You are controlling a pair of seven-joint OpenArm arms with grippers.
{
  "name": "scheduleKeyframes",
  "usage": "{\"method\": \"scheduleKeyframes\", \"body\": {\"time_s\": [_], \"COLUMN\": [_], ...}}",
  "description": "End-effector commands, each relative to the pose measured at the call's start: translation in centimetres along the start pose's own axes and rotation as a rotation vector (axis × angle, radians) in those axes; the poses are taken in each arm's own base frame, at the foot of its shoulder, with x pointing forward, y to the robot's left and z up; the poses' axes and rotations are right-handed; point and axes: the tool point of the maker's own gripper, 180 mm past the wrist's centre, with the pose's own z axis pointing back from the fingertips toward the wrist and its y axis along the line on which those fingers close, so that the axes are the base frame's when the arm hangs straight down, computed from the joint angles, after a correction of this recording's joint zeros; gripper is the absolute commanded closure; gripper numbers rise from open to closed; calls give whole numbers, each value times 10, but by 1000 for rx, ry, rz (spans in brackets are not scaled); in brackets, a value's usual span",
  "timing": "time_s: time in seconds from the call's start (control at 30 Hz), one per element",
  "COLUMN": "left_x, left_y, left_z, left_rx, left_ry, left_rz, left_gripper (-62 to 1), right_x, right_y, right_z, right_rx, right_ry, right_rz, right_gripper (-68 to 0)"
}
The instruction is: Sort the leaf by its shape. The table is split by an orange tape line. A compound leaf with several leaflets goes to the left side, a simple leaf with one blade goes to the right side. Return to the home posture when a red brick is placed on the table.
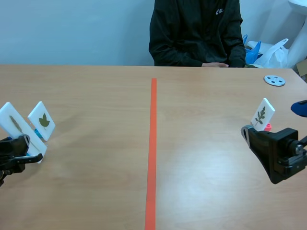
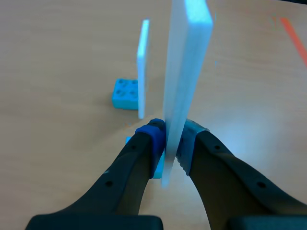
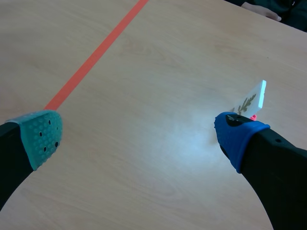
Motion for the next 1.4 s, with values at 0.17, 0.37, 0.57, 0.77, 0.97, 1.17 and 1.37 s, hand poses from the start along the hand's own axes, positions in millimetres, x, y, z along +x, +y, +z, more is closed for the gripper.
{"method": "scheduleKeyframes", "body": {"time_s": [0.17,0.37,0.57,0.77,0.97,1.17,1.37], "left_x": [11,7,8,7,6,10,38], "left_y": [10,15,16,16,17,21,18], "left_z": [-13,-23,-26,-25,-25,-25,-26], "left_rx": [33,67,68,68,68,67,35], "left_ry": [-74,-82,-86,-81,-77,-83,-141], "left_rz": [18,13,-20,-22,-23,-40,-81], "left_gripper": [-55,-55,-57,-58,-226,-357,-435], "right_x": [8,8,8,8,8,8,8], "right_y": [-5,-5,-5,-5,-5,-5,-5], "right_z": [0,0,0,0,0,0,0], "right_rx": [-12,-12,-13,-13,-13,-13,-13], "right_ry": [-30,-30,-31,-31,-31,-31,-34], "right_rz": [5,4,2,2,2,2,2], "right_gripper": [-679,-679,-679,-679,-679,-679,-679]}}
